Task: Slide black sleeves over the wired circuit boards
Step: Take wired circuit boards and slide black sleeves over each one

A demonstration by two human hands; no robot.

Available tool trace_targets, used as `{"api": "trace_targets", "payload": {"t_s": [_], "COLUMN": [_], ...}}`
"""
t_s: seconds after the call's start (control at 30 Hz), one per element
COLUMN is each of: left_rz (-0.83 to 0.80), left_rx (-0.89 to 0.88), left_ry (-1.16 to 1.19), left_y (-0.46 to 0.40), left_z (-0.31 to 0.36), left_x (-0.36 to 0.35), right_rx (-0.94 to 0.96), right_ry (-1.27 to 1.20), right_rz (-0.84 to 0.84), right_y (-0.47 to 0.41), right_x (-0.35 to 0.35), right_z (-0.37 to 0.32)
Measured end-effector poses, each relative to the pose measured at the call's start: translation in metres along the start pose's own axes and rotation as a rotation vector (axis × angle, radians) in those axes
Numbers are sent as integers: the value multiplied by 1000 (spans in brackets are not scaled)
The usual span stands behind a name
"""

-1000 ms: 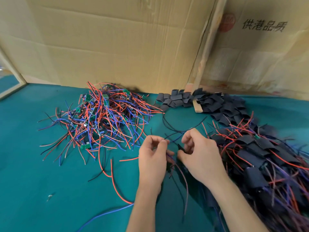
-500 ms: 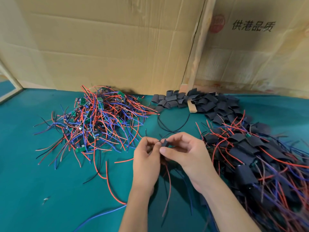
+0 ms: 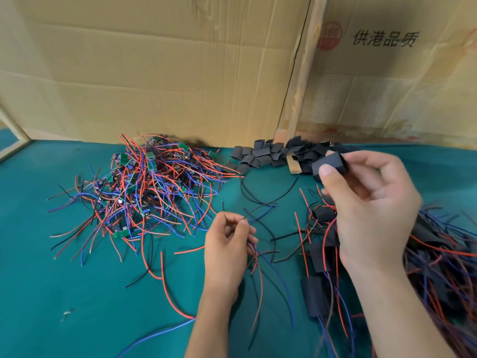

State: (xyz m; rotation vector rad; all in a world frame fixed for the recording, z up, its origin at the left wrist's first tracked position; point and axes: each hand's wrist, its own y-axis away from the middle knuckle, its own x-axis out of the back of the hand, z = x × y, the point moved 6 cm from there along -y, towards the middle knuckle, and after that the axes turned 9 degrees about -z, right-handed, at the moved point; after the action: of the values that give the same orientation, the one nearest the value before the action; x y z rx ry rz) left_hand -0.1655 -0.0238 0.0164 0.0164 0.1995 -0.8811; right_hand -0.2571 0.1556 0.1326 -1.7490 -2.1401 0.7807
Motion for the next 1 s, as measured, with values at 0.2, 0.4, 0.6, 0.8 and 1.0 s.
{"api": "trace_targets", "payload": {"t_s": [0.2,0.4,0.6,0.8,1.0], "left_rz": [-8,-75,-256,-348,-324], "left_rx": [-12,-25,50,52,88], "left_ry": [-11,12,164,284,471], "left_y": [1,2,5,8,8], "left_z": [1,3,3,4,9], "left_x": [0,-4,-9,-8,-8], "right_rx": [-29,-293,-581,-716,-782], "right_ry": [118,20,-273,-516,-589], "right_rz": [-165,-219,-228,-319,-498], "right_y": [7,22,40,44,43], "right_x": [-19,-27,-38,-44,-44], "right_z": [9,48,78,81,79]}}
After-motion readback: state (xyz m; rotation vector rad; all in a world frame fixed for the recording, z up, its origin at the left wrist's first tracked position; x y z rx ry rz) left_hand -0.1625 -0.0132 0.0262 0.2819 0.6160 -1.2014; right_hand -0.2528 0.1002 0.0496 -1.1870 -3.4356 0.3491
